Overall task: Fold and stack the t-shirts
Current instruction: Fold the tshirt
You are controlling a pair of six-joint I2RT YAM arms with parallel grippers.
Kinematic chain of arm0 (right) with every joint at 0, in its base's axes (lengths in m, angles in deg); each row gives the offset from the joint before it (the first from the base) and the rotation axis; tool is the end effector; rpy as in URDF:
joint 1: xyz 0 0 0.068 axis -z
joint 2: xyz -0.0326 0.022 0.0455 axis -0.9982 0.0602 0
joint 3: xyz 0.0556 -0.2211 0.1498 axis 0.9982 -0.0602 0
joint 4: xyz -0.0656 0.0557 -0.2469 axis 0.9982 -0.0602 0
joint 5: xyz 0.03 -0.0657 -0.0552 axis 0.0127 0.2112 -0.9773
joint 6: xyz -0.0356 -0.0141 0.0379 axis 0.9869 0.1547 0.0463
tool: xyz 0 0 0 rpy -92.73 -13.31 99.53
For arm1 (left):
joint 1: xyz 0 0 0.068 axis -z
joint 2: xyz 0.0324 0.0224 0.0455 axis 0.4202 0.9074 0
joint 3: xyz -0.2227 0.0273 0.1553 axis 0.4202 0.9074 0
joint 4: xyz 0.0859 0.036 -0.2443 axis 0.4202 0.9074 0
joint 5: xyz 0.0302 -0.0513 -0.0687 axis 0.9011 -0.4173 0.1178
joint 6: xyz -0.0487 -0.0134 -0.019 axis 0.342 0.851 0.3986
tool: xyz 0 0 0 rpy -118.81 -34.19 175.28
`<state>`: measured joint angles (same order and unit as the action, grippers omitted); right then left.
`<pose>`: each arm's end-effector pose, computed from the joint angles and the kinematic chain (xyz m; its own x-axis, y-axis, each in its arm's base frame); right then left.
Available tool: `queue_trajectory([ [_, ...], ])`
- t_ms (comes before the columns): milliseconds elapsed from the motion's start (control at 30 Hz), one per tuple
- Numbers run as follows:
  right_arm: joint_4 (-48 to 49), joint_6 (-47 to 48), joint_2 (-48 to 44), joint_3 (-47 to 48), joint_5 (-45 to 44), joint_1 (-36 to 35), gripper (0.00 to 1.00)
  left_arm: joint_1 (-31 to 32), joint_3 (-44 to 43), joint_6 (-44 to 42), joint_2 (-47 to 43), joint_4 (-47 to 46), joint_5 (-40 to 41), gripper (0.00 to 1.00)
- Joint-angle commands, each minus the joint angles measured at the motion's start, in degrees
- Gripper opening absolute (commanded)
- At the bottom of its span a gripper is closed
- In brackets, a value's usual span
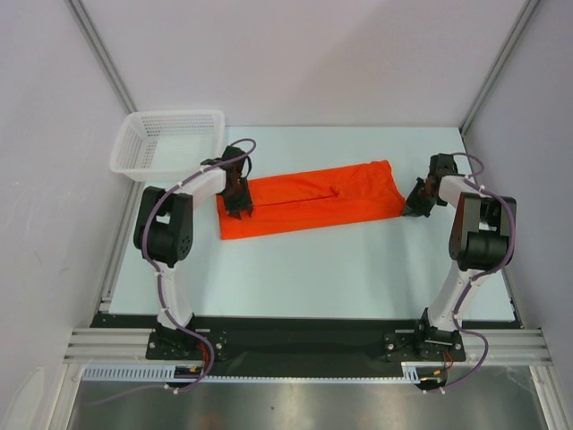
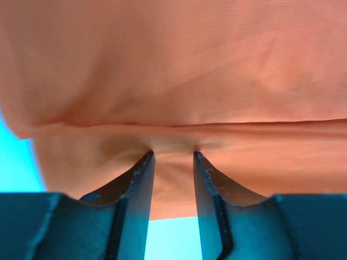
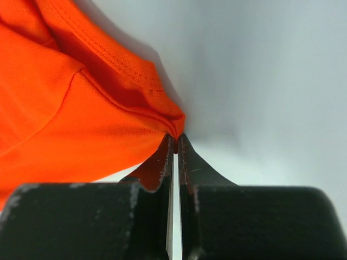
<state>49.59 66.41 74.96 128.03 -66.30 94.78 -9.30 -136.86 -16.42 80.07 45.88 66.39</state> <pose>0.3795 -0.0481 0.1564 -0.8085 0.4915 -0.3237 0.3952 0.8610 0.3202 0.3933 -0.1093 0.1649 -0.9336 -0.2394 -0.2667 -0.2067 0.9676 -0.1452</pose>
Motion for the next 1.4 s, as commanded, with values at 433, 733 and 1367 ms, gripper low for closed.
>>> queue_trajectory([
  [433,-2.21,6.89,11.39,21.15,-7.03,3.11,0.0,0.18,-4.52,-5.11,-13.52,3.56,6.18,0.48],
  [733,0.07,5.32,24.66,42.05,-5.71,2.41,0.06,0.79,-5.31,-11.17,-12.82,0.23,5.4,0.52],
  [1367,-19.7,3.58,20.1,55.27,-26.27,-17.01,0.8,13.45,-10.67,-20.4,-1.67,-3.03,7.15,0.72],
])
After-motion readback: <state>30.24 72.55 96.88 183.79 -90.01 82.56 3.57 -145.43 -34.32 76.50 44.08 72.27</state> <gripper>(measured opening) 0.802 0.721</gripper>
